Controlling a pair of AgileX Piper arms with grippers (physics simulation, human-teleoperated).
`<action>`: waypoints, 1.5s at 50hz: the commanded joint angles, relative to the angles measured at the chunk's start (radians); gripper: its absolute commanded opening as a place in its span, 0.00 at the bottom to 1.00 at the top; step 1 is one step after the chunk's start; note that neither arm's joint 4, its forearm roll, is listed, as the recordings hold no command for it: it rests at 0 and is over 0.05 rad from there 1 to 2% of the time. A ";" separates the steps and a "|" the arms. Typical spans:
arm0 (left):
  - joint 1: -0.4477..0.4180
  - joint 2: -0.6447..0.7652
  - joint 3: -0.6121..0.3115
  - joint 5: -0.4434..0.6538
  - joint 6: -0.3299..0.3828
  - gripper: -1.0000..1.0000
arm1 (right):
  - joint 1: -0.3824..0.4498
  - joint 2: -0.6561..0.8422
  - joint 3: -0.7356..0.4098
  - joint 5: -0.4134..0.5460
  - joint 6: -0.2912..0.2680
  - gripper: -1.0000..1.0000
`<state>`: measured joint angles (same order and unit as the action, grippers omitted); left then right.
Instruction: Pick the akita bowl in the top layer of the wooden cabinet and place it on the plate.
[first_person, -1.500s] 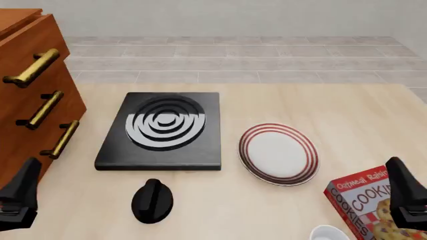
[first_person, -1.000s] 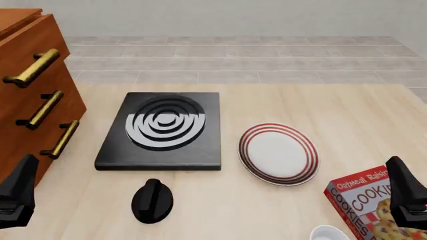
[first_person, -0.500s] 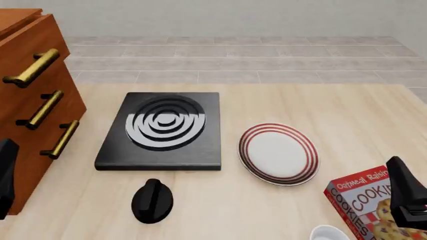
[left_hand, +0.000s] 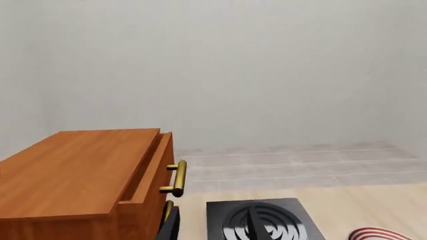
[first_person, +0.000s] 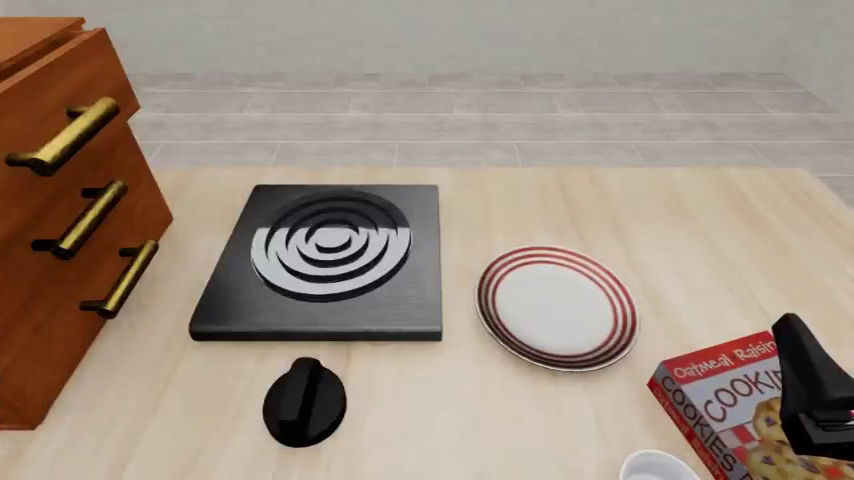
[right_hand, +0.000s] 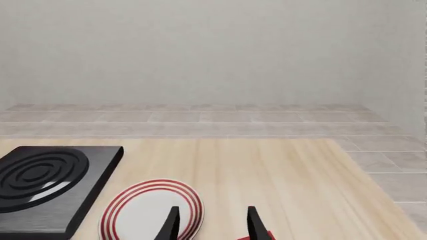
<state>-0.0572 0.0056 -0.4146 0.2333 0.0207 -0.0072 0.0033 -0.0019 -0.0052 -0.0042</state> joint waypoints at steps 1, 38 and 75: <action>-0.026 0.038 -0.115 0.082 0.005 1.00 | 0.000 0.000 0.000 0.001 0.000 1.00; -0.093 0.379 -0.426 0.253 0.048 1.00 | -0.007 0.010 0.000 -0.004 0.017 1.00; 0.007 0.671 -0.596 0.407 0.173 1.00 | -0.003 -0.001 -0.001 0.002 0.033 1.00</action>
<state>-0.0535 0.6114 -0.9617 0.5945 0.1736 -0.0099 0.0052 -0.0033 -0.0032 0.0223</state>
